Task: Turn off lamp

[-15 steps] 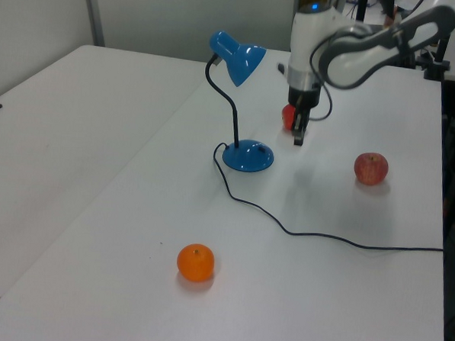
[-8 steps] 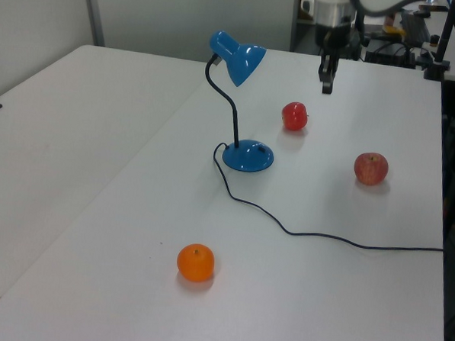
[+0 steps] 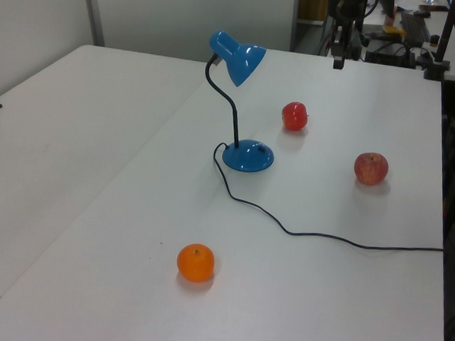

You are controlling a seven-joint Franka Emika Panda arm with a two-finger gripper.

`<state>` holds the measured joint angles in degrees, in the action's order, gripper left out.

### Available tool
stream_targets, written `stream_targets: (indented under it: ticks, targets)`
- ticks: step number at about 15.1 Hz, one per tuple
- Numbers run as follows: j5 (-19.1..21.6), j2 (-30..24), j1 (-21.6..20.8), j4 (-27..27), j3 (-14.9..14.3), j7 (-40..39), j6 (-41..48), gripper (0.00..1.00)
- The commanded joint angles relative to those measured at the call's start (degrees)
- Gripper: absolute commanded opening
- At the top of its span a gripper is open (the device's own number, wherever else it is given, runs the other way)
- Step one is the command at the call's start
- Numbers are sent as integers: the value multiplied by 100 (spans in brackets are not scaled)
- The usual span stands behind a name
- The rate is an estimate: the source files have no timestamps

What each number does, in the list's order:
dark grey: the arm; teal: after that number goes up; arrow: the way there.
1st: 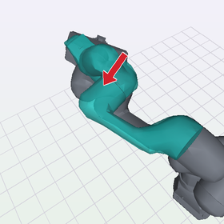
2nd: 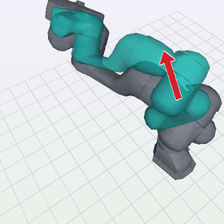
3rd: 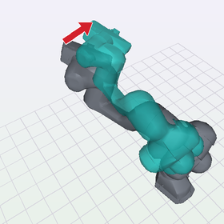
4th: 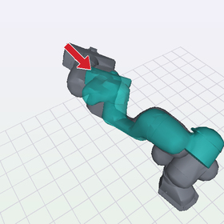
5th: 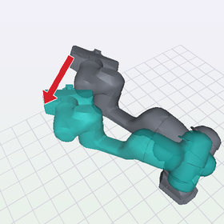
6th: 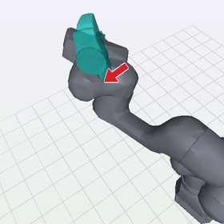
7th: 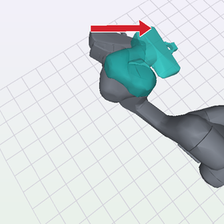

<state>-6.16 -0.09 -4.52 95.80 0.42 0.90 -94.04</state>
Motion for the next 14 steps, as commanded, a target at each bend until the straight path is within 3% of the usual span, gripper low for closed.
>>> stream_targets:
  ticks: [1, 2, 3, 4, 14]
  targets:
    - [-43, -61, 92, -237, -50, 24, 386, 43]
    - [-25, -88, 127, -237, -50, 24, 386, 66]
    - [-25, -123, 136, -237, -50, 24, 387, 97]
    - [-43, -123, 136, -229, -50, 24, 413, 100]
    - [-69, -141, 136, -255, -50, 68, 457, 100]
